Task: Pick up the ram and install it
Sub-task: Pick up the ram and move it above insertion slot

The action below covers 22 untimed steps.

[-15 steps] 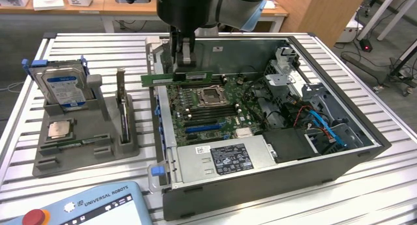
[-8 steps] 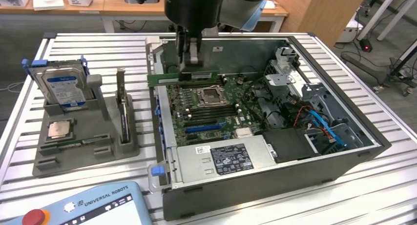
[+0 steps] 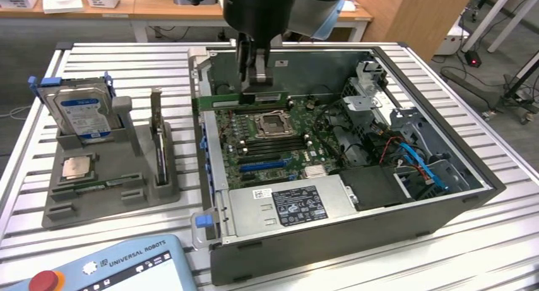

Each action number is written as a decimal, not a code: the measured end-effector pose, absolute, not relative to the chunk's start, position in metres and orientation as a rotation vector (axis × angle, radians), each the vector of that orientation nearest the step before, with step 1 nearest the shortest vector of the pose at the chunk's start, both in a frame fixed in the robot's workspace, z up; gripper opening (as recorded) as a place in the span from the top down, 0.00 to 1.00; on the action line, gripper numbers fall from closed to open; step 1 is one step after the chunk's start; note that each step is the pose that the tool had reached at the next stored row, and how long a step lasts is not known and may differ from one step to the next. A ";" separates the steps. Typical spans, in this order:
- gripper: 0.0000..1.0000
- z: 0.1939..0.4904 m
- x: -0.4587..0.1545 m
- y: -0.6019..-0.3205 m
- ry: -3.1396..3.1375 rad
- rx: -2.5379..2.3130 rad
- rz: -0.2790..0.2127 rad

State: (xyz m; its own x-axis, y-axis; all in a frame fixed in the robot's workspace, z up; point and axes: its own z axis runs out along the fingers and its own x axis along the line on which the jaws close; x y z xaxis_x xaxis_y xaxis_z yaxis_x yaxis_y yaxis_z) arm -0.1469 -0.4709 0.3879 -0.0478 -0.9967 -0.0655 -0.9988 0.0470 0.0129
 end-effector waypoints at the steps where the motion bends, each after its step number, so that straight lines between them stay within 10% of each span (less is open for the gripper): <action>1: 0.87 0.388 -0.145 -0.471 2.245 -2.141 0.085; 22: 0.87 0.388 -0.102 -0.471 2.244 -2.141 0.085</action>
